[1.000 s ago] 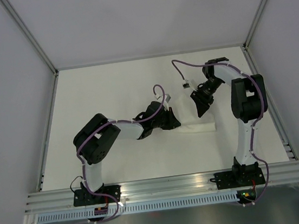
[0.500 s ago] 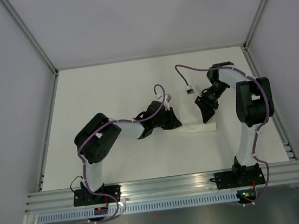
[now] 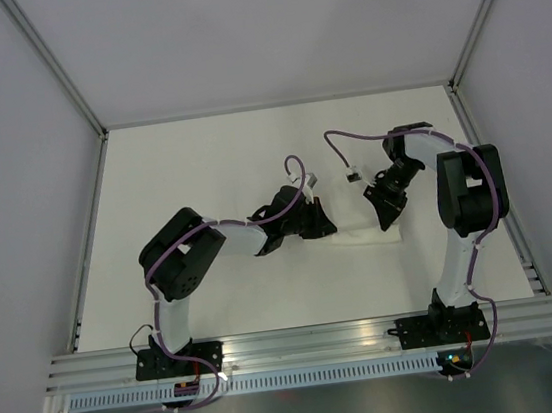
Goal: Fold the napkin, place the utensils inside, and roll it up
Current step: Roll the napkin at the center of the board.
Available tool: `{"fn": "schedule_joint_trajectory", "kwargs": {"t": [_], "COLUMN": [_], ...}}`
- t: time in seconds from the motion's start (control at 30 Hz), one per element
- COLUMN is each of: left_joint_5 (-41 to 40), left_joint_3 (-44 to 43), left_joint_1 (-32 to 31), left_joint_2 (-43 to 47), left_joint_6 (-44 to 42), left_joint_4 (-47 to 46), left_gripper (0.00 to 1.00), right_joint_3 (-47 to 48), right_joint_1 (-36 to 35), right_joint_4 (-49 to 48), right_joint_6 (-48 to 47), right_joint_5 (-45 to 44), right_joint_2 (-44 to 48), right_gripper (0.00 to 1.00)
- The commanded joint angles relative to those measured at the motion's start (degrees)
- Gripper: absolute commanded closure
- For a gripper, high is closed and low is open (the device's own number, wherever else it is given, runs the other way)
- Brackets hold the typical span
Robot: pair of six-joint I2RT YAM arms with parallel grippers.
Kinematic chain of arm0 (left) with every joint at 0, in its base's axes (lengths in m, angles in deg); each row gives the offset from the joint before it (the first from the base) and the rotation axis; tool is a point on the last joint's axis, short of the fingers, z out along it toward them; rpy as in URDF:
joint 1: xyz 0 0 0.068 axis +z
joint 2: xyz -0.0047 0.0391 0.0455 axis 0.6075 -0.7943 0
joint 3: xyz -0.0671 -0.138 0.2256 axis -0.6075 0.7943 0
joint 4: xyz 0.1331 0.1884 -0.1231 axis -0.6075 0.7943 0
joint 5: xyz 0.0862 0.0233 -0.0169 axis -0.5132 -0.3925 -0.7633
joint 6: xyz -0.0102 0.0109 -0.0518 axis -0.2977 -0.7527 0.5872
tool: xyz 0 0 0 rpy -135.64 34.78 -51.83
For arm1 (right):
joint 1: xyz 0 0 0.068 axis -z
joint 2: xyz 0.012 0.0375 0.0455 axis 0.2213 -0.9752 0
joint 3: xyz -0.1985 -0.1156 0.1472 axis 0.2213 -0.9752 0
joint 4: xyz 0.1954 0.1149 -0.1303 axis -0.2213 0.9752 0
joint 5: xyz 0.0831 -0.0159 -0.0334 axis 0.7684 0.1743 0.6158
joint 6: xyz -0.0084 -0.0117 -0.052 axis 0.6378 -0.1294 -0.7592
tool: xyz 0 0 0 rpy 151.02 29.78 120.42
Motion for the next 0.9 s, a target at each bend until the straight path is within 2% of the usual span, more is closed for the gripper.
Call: {"fn": "schedule_joint_trajectory", "kwargs": {"t": [0.0,0.13,0.4,0.67,0.87], "left_joint_5": [-0.1,0.08,0.08,-5.1,-7.3], "left_joint_3": [1.6,2.13,3.53,8.71,10.47], "left_joint_1": [-0.57,-0.31,-0.31,-0.75,-0.84], "left_joint_2": [-3.73,-3.91,-3.03,3.82,7.96], "left_joint_6": [0.27,0.97,2.2,0.36,1.23], "left_joint_4": [9.13,8.43,6.5,2.02,2.8], "left_gripper": [0.86,0.86,0.88,0.85,0.82], "right_joint_3": [0.25,1.65,2.27,2.71,2.8], "right_joint_1": [1.22,3.06,6.32,5.97,3.86], "right_joint_4": [-1.42,-0.46,-1.68,-5.2,-8.01], "right_joint_6": [-0.32,-1.38,-0.51,3.01,5.74], "right_joint_5": [-0.41,0.64,-0.4,-4.79,-8.75], "right_joint_2": [0.36,-3.41,-9.83,-11.77,-13.18], "right_gripper": [0.84,0.99,1.0,1.0,0.99]}}
